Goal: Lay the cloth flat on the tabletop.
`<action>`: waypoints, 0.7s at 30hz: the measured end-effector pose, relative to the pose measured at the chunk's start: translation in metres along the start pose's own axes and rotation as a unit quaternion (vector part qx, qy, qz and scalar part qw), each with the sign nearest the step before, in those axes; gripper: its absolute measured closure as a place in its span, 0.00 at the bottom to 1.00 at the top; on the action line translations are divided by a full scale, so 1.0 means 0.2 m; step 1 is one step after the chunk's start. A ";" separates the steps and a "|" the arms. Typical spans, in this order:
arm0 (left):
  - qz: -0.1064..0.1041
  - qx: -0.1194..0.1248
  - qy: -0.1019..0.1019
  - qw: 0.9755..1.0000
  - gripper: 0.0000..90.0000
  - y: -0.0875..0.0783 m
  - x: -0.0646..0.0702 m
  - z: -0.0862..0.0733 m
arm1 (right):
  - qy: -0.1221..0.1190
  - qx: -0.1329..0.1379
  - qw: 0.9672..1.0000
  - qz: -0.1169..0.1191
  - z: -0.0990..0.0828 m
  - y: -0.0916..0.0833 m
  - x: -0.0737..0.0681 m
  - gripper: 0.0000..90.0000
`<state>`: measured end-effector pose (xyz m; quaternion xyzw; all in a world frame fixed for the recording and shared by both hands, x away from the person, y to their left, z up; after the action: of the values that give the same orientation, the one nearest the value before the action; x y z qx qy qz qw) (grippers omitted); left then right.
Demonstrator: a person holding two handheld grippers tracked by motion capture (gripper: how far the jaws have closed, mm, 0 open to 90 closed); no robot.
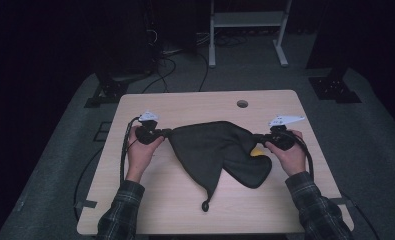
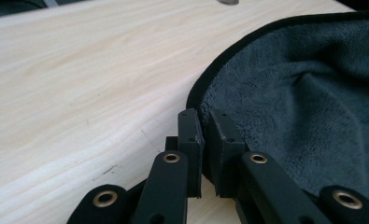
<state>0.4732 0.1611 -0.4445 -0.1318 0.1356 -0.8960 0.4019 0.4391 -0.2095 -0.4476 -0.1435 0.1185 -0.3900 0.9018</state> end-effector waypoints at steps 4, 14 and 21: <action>-0.001 0.019 0.006 1.000 0.93 -0.07 0.01 0.07 | -0.004 0.022 1.000 -0.013 0.07 -0.08 0.04 0.95; 0.011 0.081 0.017 0.997 0.94 -0.25 -0.01 0.33 | -0.010 0.074 0.997 -0.034 0.27 -0.23 0.08 0.96; 0.017 0.112 0.032 0.993 0.94 -0.32 -0.01 0.50 | -0.028 0.085 0.995 -0.049 0.41 -0.27 0.10 0.96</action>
<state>0.4653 0.1889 -0.3295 -0.0546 0.0492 -0.9025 0.4244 0.4442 -0.2461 -0.3550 -0.0832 0.0521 -0.4385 0.8934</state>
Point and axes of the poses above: each handheld gripper's, and its own axes: y roughly forward along the jaws, z roughly out of its top, x roughly to its right, the point moved 6 cm from there along y, roughly forward along the jaws, and after that the axes turned 15 degrees about x, right-handed, at the moved point
